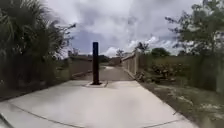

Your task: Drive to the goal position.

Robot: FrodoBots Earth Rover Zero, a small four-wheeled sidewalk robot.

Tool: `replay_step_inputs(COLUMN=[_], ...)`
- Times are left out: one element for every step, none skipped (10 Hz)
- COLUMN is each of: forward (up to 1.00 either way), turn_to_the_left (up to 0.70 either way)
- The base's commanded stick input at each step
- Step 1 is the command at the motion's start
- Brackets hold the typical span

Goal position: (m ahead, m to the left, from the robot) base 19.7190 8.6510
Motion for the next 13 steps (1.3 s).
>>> replay_step_inputs(forward=[0.85,0.85,0.85,0.85,0.85,0.85,0.85,0.85,0.85,0.85,0.85,0.85,0.85], turn_to_the_left=[0.00,0.00,0.00,0.00,0.00,0.00,0.00,0.00,0.00,0.00,0.00,0.00,0.00])
